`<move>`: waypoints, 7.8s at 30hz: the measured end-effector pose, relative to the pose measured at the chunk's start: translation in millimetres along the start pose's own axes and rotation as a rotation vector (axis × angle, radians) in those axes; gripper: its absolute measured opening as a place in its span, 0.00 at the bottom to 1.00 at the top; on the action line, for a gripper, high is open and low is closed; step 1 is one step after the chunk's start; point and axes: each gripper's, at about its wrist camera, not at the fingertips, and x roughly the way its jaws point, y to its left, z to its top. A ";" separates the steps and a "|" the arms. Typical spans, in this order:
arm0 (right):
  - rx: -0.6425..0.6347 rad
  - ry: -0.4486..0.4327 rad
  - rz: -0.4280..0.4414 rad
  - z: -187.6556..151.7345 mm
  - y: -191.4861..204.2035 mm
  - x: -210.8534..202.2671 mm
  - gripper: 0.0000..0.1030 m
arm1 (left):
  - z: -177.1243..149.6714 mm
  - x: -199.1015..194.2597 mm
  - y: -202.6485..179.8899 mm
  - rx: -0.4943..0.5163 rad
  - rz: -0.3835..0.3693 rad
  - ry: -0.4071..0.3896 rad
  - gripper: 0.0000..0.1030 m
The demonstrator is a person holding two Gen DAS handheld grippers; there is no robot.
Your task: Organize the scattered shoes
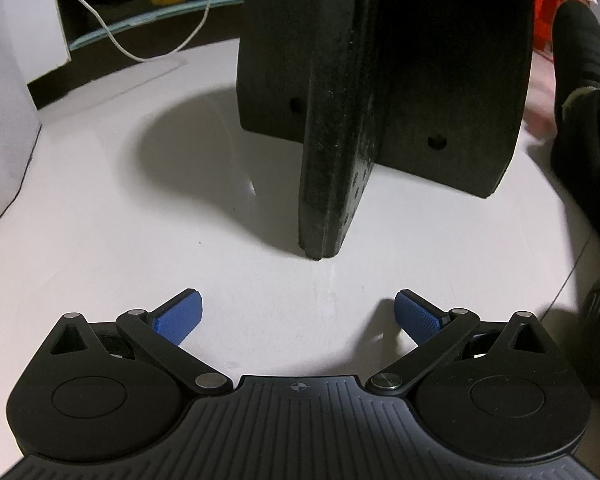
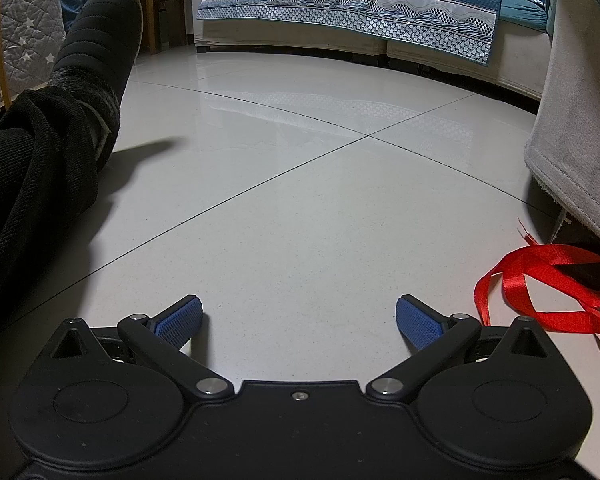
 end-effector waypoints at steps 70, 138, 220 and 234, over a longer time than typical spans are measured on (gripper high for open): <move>0.020 0.092 -0.006 45.7 -8.5 -20.1 1.00 | 52.1 -92.7 -121.9 0.350 -0.208 -0.040 1.00; -0.558 -0.162 0.850 150.6 258.5 -268.3 1.00 | 43.8 -237.7 -401.1 0.794 -0.772 -0.200 1.00; -0.526 0.017 0.873 78.9 290.5 -260.1 1.00 | -16.8 -282.1 -447.2 0.887 -0.842 -0.222 1.00; -0.505 0.062 0.838 66.6 277.8 -249.1 1.00 | -46.7 -277.5 -463.8 0.973 -0.844 -0.188 1.00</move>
